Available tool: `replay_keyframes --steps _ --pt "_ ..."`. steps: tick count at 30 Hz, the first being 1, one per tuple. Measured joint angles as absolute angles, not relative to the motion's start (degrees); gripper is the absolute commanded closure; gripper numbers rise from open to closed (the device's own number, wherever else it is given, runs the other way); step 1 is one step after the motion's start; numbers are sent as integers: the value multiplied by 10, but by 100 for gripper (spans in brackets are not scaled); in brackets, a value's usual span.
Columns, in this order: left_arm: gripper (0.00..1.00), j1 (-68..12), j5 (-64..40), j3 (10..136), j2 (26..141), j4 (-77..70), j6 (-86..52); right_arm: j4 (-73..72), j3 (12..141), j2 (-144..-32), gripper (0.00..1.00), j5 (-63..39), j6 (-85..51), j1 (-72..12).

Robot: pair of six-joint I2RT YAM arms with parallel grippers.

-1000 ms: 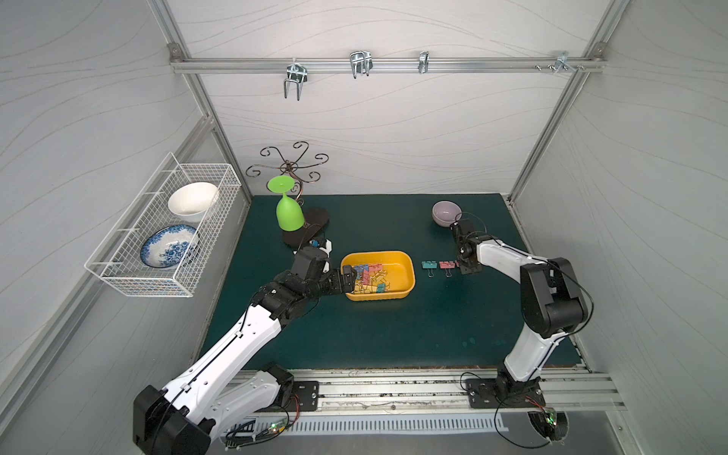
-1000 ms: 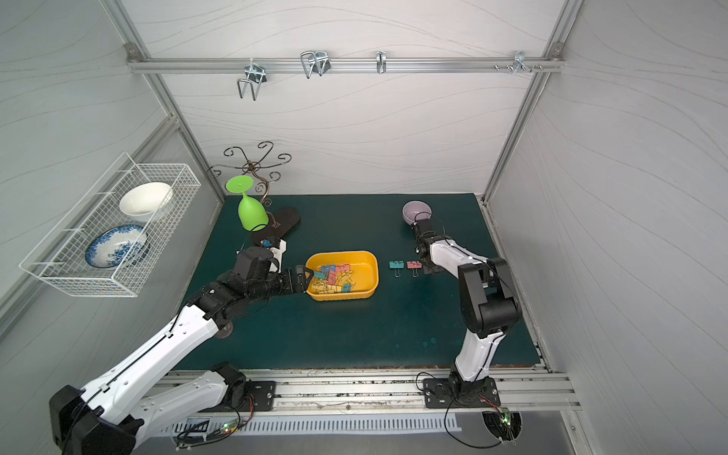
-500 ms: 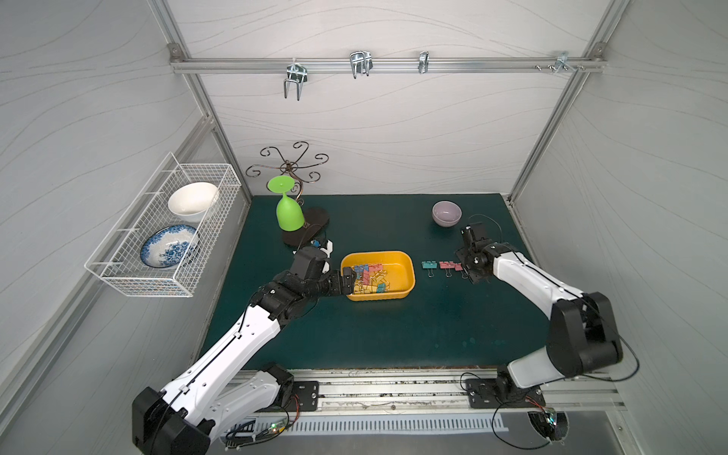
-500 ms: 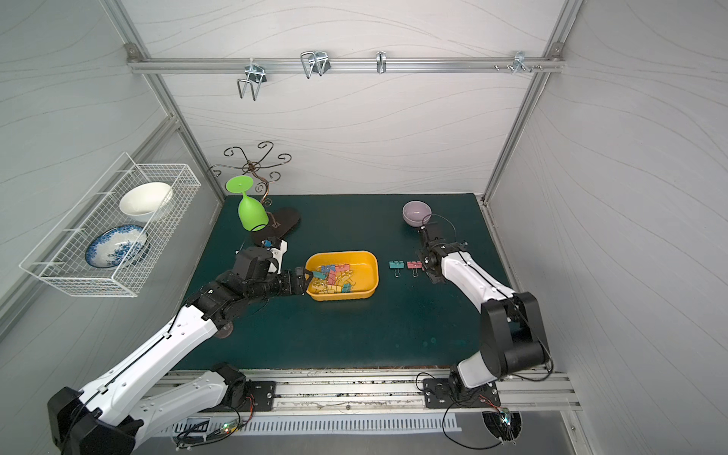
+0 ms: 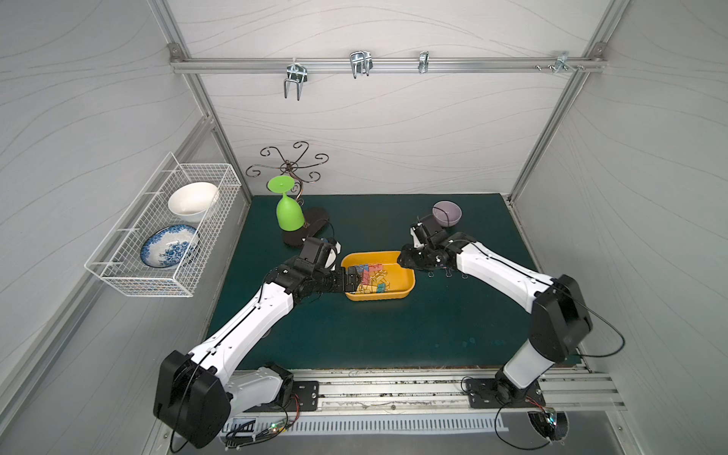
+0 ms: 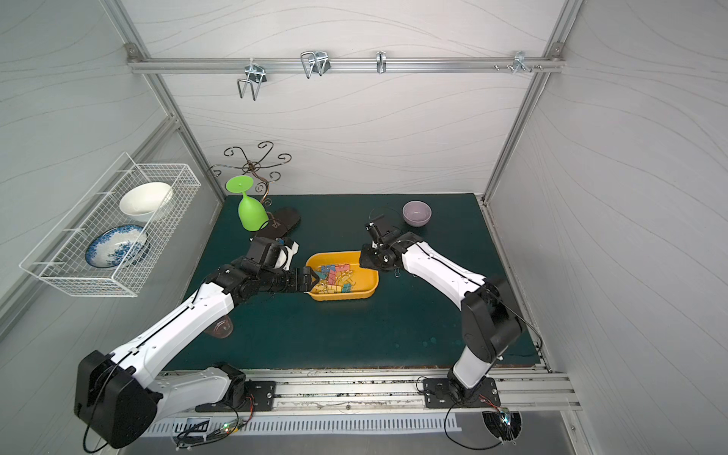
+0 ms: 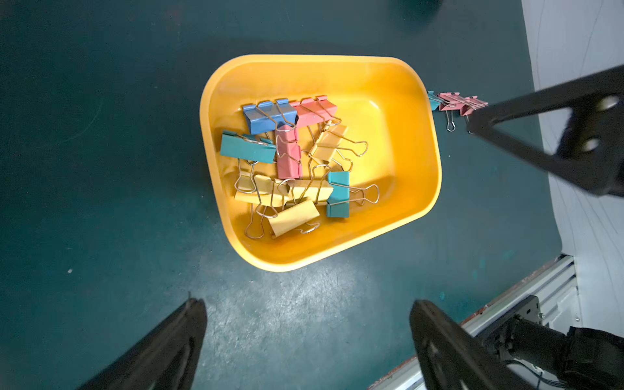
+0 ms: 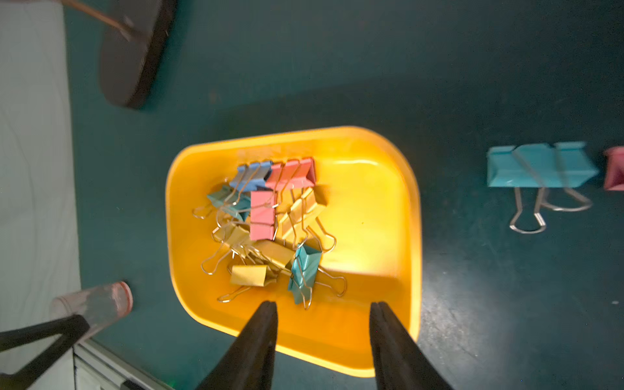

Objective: Take out the binder clips from the storage box
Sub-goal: Pick up the binder clip from the storage box.

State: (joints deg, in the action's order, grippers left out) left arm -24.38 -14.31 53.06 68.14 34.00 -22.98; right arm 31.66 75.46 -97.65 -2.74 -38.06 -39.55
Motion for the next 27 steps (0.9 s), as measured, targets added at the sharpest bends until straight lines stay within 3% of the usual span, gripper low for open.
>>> replay_keyframes --steps 12,14,17,23,25,27 --pt "2 -233 -200 558 727 322 -249 272 792 -1105 51 -110 -449 -402" --pt "2 -226 -199 558 727 326 -242 259 793 -1111 55 -112 -459 -402" --pt "2 -221 -182 558 722 332 -241 241 794 -1120 72 -117 -479 -402" --pt "1 -220 -171 535 678 307 -259 214 788 -1136 83 -130 -514 -402" --pt "2 -220 -172 525 673 295 -267 205 781 -1136 94 -134 -527 -401" --pt "2 -220 -175 517 675 292 -272 194 776 -1133 95 -142 -538 -399"
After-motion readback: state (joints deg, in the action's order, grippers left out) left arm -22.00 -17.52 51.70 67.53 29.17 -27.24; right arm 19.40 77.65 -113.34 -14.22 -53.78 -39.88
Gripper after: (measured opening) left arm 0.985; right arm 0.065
